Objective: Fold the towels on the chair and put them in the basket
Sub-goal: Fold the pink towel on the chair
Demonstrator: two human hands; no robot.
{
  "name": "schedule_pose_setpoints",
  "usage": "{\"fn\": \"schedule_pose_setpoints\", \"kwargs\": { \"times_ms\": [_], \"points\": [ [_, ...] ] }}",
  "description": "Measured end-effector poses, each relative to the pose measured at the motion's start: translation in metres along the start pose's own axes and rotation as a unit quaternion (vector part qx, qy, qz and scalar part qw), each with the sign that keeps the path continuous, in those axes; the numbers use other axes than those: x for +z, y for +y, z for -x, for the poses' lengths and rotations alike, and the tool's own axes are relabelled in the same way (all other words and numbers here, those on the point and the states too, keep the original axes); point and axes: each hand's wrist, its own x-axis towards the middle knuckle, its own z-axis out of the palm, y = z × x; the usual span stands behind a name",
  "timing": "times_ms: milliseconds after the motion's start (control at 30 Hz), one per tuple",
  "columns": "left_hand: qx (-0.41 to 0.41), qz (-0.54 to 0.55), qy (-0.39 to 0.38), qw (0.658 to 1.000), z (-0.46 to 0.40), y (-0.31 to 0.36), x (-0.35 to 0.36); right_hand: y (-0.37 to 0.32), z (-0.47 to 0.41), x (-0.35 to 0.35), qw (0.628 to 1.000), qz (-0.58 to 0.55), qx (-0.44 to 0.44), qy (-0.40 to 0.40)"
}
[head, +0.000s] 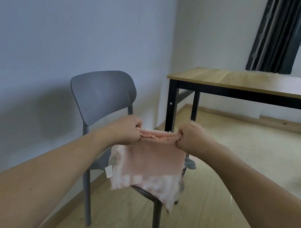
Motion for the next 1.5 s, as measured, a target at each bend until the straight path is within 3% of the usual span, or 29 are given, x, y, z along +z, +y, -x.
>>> {"fn": "schedule_pose_setpoints", "kwargs": {
  "times_ms": [67, 133, 200, 300, 433, 600, 733, 833, 967, 1133, 1200, 1400, 1500],
  "points": [
    [0.042, 0.034, 0.107, 0.993, -0.001, -0.008, 0.002, 0.001, 0.0, 0.004, 0.988, 0.022, -0.041, 0.15],
    [0.105, -0.007, 0.17, 0.98, 0.006, -0.017, 0.012, 0.006, 0.003, 0.017, 0.974, 0.041, -0.081, 0.21],
    [0.163, -0.063, 0.17, 0.97, 0.018, -0.026, 0.036, 0.011, 0.012, 0.038, 0.978, 0.046, -0.1, 0.179],
    [0.196, -0.104, 0.061, 0.973, 0.038, -0.043, 0.089, 0.019, 0.032, 0.08, 0.994, 0.049, -0.094, 0.04],
    [0.154, -0.108, -0.087, 0.978, 0.062, -0.054, 0.14, 0.03, 0.051, 0.123, 0.979, -0.058, -0.067, -0.183],
    [0.079, 0.042, -0.104, 0.991, 0.047, -0.06, 0.137, 0.04, 0.036, 0.12, 0.973, -0.115, 0.057, -0.191],
    [0.018, 0.173, -0.123, 0.977, 0.026, -0.058, 0.123, 0.045, 0.016, 0.106, 0.939, -0.209, 0.142, -0.233],
    [-0.047, 0.245, -0.106, 0.963, 0.005, -0.059, 0.124, 0.049, 0.006, 0.105, 0.916, -0.269, 0.204, -0.215],
    [-0.141, 0.257, -0.049, 0.955, -0.016, -0.058, 0.142, 0.051, -0.01, 0.127, 0.887, -0.326, 0.293, -0.147],
    [-0.208, 0.244, 0.021, 0.947, -0.021, -0.052, 0.163, 0.043, -0.025, 0.154, 0.896, -0.314, 0.311, -0.043],
    [-0.225, 0.244, 0.035, 0.943, -0.024, -0.053, 0.17, 0.041, -0.025, 0.154, 0.935, -0.204, 0.274, -0.099],
    [-0.259, 0.293, 0.047, 0.919, -0.023, -0.05, 0.167, 0.051, -0.025, 0.16, 0.849, -0.383, 0.362, -0.039],
    [-0.262, 0.389, 0.098, 0.878, -0.015, -0.034, 0.148, 0.039, -0.012, 0.137, 0.84, -0.419, 0.345, -0.004]
  ]
}}
